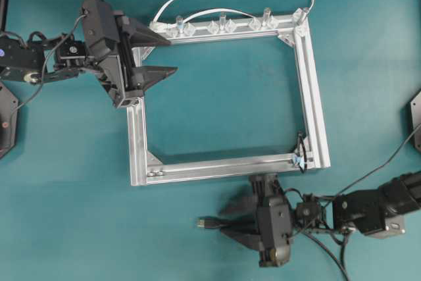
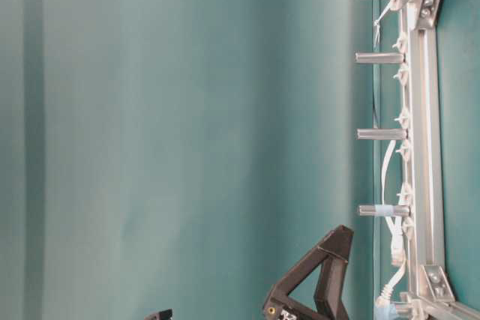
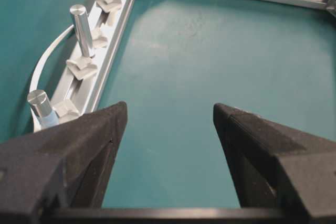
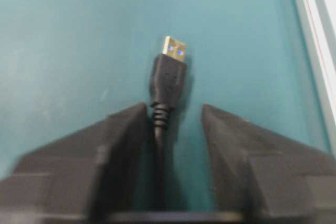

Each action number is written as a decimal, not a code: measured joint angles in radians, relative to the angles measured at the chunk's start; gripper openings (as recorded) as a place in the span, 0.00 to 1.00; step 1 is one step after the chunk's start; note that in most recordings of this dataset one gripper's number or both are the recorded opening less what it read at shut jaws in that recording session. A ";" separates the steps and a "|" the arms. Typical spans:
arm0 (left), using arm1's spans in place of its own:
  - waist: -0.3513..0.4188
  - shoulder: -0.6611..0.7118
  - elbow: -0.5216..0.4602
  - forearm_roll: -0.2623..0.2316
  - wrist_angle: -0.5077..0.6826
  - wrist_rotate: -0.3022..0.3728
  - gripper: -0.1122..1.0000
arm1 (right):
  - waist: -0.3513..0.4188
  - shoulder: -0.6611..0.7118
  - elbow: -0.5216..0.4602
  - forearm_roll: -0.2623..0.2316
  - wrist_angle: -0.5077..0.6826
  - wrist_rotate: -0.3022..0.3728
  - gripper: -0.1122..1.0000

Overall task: Insert the wire through the string loop located on the right side.
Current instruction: 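Lift the USB plug upright with the right gripper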

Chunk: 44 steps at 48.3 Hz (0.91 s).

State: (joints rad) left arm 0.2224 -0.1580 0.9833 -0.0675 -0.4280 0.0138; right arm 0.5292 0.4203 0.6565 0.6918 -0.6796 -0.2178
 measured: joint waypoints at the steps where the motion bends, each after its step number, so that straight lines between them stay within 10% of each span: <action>1: 0.000 -0.002 0.000 0.000 0.000 0.000 0.77 | 0.002 0.000 -0.002 -0.002 0.005 0.000 0.36; 6: 0.000 0.000 0.000 0.000 0.005 -0.002 0.77 | 0.002 -0.002 -0.005 -0.002 0.031 -0.002 0.21; 44: 0.000 -0.002 0.000 0.000 0.023 -0.002 0.77 | -0.037 -0.100 0.011 0.002 0.170 -0.080 0.21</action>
State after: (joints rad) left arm 0.2224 -0.1595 0.9833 -0.0675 -0.4050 0.0123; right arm 0.4924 0.3206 0.6673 0.6934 -0.5093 -0.2976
